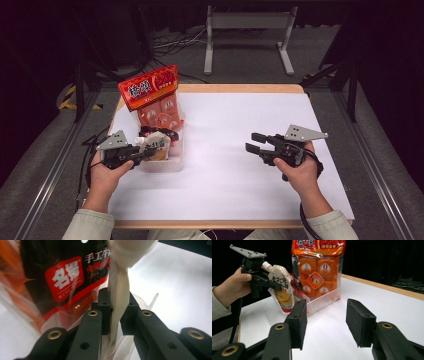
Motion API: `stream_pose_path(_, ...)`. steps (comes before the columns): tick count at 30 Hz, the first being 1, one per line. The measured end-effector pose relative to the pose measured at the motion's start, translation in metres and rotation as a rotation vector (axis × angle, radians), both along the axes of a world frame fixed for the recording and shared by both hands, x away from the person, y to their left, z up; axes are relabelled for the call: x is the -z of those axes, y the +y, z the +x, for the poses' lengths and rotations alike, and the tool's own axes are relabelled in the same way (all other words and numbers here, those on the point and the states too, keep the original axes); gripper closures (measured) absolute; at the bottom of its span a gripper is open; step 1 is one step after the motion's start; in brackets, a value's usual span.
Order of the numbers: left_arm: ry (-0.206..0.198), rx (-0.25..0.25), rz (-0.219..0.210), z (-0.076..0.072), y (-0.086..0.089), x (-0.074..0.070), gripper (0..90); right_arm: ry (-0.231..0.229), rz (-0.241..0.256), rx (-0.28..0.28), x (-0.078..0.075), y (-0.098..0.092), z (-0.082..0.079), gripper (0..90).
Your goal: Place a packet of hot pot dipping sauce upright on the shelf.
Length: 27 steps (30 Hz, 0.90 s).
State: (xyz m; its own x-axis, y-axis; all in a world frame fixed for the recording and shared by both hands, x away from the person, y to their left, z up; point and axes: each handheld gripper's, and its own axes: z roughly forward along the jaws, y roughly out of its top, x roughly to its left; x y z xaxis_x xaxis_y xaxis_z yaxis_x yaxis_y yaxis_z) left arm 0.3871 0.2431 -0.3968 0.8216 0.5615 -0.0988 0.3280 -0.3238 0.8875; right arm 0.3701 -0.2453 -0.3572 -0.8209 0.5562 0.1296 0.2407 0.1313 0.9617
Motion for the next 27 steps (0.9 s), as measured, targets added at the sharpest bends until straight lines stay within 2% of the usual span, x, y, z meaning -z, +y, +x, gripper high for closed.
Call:
stream_pose_path(5,-0.001,-0.018,-0.033,-0.002,0.006,-0.001,71.9,-0.011,0.003,0.003,-0.001,0.000,0.000,50.4)
stream_pose_path(9,-0.026,-0.056,-0.050,-0.003,0.008,-0.004,51.1,-0.012,0.000,0.007,0.000,-0.001,0.000,50.0)
stream_pose_path(10,-0.010,-0.069,-0.063,-0.005,0.008,-0.005,42.1,-0.013,0.000,0.007,-0.001,-0.001,0.000,49.9)
stream_pose_path(13,-0.027,-0.108,-0.042,-0.010,0.010,-0.009,25.9,-0.020,0.003,0.013,-0.003,-0.003,-0.001,49.2)
stream_pose_path(16,-0.038,-0.133,-0.042,-0.015,0.015,-0.012,17.1,-0.029,0.000,0.027,-0.004,-0.008,-0.004,47.3)
stream_pose_path(19,-0.050,-0.152,-0.036,-0.022,0.021,-0.014,13.8,-0.044,0.000,0.054,-0.005,-0.016,-0.007,44.5)
stream_pose_path(23,-0.046,-0.183,-0.061,-0.029,0.027,-0.014,12.4,-0.057,0.004,0.087,-0.008,-0.030,-0.013,42.4)
stream_pose_path(27,-0.040,-0.197,-0.068,-0.035,0.032,-0.012,11.5,-0.061,-0.004,0.117,-0.008,-0.042,-0.018,40.4)
